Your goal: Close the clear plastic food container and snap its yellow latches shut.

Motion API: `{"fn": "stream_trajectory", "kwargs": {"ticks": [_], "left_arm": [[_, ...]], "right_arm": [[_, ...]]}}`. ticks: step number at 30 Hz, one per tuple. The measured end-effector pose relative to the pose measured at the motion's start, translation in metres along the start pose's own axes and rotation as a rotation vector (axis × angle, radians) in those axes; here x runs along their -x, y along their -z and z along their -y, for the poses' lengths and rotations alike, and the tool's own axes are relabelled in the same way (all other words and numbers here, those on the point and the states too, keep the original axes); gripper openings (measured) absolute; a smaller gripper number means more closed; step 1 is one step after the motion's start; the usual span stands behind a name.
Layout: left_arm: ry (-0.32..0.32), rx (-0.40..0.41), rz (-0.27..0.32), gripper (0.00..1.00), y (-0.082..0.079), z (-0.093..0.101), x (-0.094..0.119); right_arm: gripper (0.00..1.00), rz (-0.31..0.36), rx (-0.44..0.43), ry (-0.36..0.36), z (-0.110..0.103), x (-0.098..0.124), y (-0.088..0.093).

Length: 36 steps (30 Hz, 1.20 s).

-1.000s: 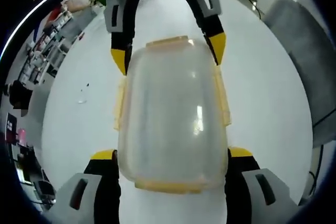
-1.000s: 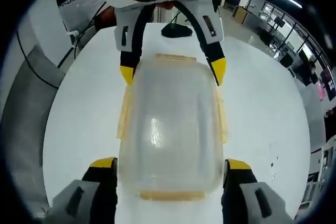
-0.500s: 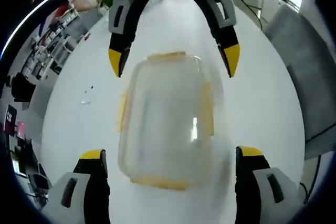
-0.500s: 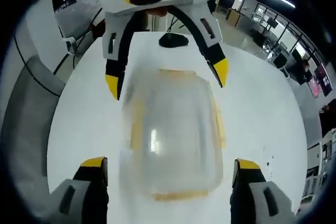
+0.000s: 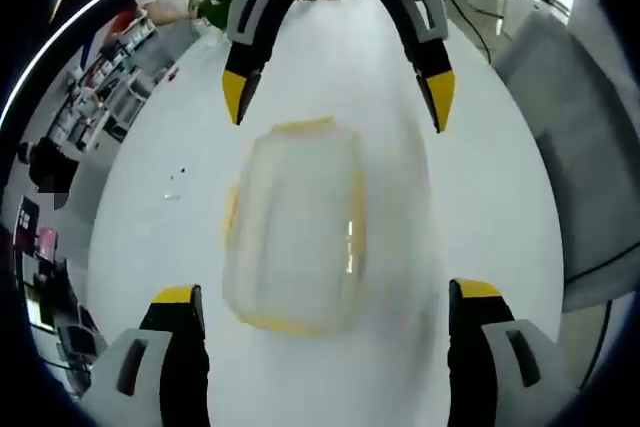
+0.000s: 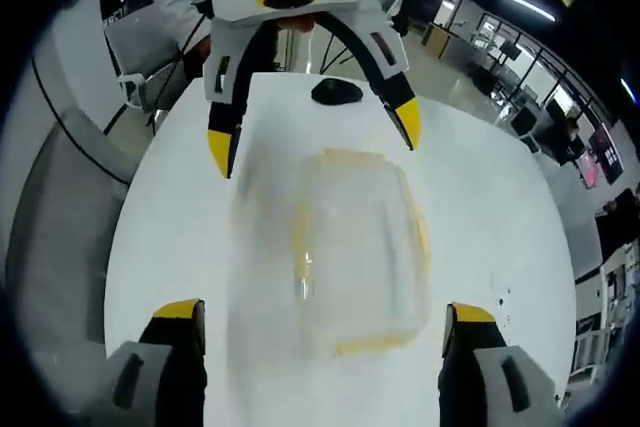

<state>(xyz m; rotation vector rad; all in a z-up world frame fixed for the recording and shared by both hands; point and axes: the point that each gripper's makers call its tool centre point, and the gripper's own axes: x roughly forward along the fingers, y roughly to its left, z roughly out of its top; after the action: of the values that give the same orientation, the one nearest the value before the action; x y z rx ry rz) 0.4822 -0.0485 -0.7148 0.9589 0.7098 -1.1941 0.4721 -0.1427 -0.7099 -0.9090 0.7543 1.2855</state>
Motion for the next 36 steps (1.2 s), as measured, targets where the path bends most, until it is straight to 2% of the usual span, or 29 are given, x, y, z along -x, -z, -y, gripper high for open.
{"fn": "stream_trajectory", "kwargs": {"ticks": [5, 14, 15, 21, 24, 26, 30, 32, 35, 36], "left_arm": [[-0.013, 0.009, 0.019, 0.99, -0.006, 0.013, 0.011], [-0.06, 0.096, 0.1, 0.98, -0.016, 0.036, 0.032], [-0.07, 0.124, 0.127, 0.98, -0.019, 0.039, 0.036], [-0.11, 0.197, 0.193, 0.98, -0.025, 0.052, 0.055], [-0.137, 0.264, 0.265, 0.98, -0.034, 0.06, 0.065], [-0.149, 0.288, 0.266, 0.98, -0.033, 0.067, 0.069], [-0.171, 0.32, 0.288, 0.99, -0.033, 0.082, 0.076], [-0.181, 0.311, 0.289, 0.99, -0.031, 0.092, 0.08], [-0.205, 0.323, 0.266, 0.99, -0.023, 0.102, 0.085], [-0.218, 0.333, 0.267, 0.99, -0.022, 0.104, 0.088]], "right_arm": [[0.99, 0.028, -0.012, 0.022, -0.01, 0.012, -0.004], [0.99, 0.098, -0.064, 0.06, -0.037, 0.036, -0.004], [0.99, 0.109, -0.072, 0.066, -0.039, 0.039, -0.004], [0.99, 0.171, -0.129, 0.091, -0.06, 0.059, 0.003], [0.99, 0.252, -0.178, 0.127, -0.072, 0.072, 0.0], [0.99, 0.27, -0.221, 0.13, -0.081, 0.078, 0.004], [0.99, 0.292, -0.24, 0.152, -0.094, 0.09, 0.01], [0.99, 0.302, -0.25, 0.162, -0.1, 0.097, 0.014], [0.99, 0.305, -0.264, 0.175, -0.109, 0.105, 0.022], [0.99, 0.298, -0.273, 0.199, -0.11, 0.108, 0.028]]}}
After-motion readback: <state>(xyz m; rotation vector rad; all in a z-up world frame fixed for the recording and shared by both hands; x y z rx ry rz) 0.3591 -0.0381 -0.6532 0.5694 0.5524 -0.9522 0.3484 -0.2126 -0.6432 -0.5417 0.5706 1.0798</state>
